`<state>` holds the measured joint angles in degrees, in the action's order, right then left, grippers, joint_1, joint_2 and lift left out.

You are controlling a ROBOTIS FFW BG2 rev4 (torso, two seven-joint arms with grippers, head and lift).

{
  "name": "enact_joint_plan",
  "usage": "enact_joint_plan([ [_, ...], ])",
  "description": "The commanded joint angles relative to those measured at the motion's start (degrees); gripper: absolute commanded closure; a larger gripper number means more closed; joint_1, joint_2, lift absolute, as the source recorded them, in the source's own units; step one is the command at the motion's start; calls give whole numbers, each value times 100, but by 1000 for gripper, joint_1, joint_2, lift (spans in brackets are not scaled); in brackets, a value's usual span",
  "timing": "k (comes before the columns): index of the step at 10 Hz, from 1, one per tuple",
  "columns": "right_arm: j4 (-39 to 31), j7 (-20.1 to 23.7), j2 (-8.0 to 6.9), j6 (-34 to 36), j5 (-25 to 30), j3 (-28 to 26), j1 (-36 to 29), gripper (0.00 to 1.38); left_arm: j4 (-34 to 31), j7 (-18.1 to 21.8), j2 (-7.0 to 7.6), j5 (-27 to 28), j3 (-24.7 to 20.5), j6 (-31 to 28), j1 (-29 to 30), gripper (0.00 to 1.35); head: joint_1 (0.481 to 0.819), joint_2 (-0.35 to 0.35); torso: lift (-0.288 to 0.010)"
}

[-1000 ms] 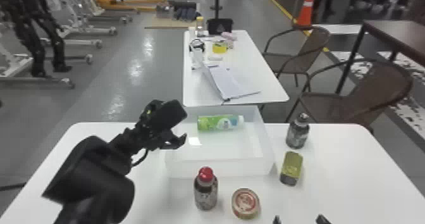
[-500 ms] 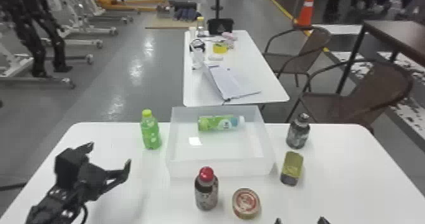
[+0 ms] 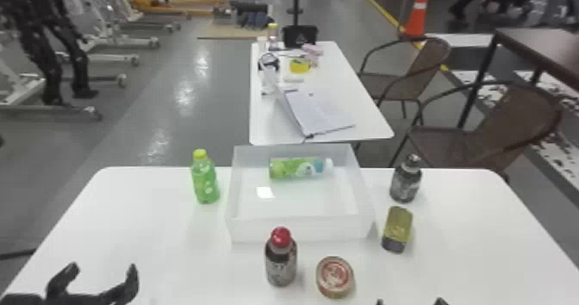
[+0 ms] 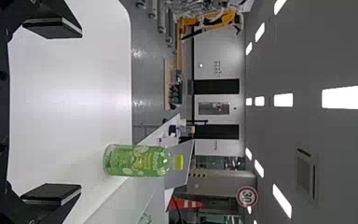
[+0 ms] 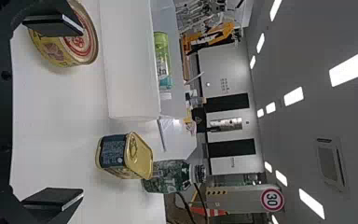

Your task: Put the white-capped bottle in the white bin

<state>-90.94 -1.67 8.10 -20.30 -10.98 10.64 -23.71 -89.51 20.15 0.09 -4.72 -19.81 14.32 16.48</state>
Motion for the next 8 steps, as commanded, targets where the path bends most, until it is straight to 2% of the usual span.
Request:
enact_joint_plan([
  [1, -11, 0, -1, 0, 0, -1, -29, 85, 135, -257, -23, -319, 153, 352, 312, 133, 549, 0, -100],
  [8, -55, -53, 16, 0, -9, -10, -73, 85, 144, -460, -23, -354, 285, 378, 487, 133, 549, 0, -100],
])
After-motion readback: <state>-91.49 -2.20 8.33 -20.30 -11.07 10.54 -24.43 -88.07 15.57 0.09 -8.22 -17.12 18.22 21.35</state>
